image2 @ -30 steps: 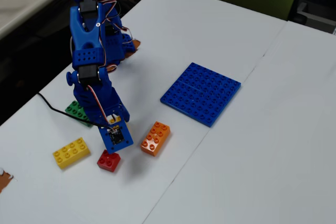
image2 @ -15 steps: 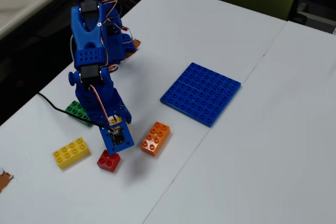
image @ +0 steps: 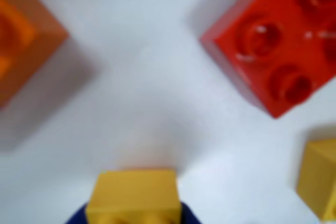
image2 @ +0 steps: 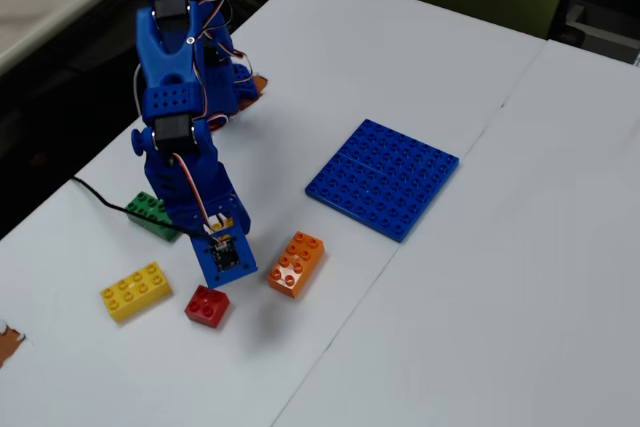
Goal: Pick up the 2x2 yellow block and go up the 8x8 blue block.
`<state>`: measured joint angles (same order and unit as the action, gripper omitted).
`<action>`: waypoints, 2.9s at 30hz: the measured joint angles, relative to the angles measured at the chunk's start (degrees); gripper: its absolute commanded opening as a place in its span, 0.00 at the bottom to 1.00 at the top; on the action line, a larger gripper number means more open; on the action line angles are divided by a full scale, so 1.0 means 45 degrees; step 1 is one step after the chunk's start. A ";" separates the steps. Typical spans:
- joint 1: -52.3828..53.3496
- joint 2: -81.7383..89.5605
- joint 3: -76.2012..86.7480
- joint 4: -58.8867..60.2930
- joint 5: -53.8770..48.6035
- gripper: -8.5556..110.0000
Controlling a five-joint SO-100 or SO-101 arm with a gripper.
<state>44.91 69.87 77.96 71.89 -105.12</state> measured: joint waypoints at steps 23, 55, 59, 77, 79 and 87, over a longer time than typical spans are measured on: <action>-0.4082 0.5762 -0.1777 0.4375 0.1270 0.07; -1.0234 0.1895 -0.5508 0.5156 0.3477 0.07; -1.0352 0.1172 -0.5508 0.5195 0.3477 0.07; -0.9883 -0.0137 -0.6816 0.5098 0.3906 0.07; -0.9824 -0.0371 -0.7051 0.5098 0.3906 0.07; -0.9805 -0.0645 -0.7109 0.5000 0.3848 0.07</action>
<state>0.79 66.97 45.97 94.39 -87.80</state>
